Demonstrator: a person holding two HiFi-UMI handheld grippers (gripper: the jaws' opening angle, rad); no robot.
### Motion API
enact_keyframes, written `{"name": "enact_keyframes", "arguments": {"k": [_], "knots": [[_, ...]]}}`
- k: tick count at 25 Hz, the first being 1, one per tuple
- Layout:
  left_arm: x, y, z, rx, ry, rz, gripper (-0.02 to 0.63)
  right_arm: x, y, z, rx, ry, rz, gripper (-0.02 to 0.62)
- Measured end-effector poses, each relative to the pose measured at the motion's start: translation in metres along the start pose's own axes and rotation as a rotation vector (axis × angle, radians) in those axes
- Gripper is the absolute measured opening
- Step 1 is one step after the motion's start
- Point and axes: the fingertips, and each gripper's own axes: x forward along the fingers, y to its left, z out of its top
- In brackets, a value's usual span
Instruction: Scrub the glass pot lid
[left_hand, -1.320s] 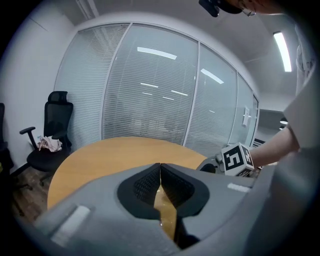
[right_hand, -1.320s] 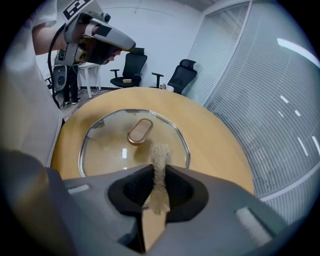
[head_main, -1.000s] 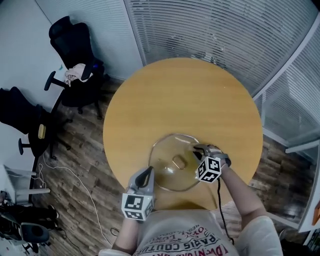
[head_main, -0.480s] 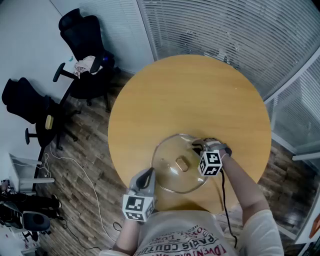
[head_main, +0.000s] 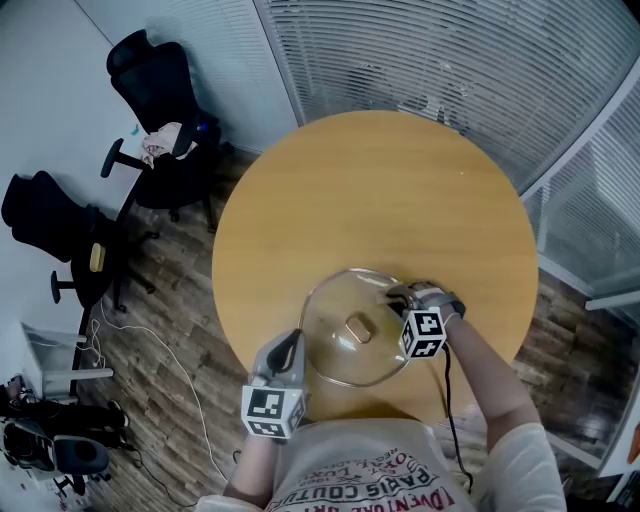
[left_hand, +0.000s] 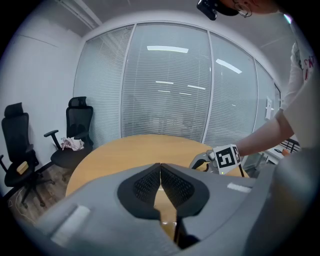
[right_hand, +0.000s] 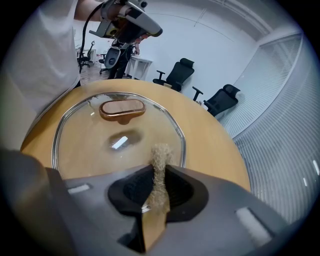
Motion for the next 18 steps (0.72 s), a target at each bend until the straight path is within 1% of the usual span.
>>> {"name": "enact_keyframes", "arguments": {"k": [3, 10, 14, 18], "knots": [[0.001, -0.002, 0.005, 0.009, -0.005, -0.017, 0.008, -0.006, 0.007, -0.002, 0.016, 0.018, -0.011, 0.064], [0.001, -0.014, 0.008, 0.022, -0.009, -0.072, 0.008, -0.019, 0.027, -0.007, 0.104, 0.052, -0.027, 0.064], [0.000, -0.019, 0.004, 0.019, -0.005, -0.105, 0.008, -0.028, 0.041, -0.008, 0.190, 0.089, -0.027, 0.064], [0.001, -0.023, 0.002, 0.030, 0.003, -0.156, 0.008, -0.032, 0.050, -0.006, 0.292, 0.139, -0.026, 0.064]]}}
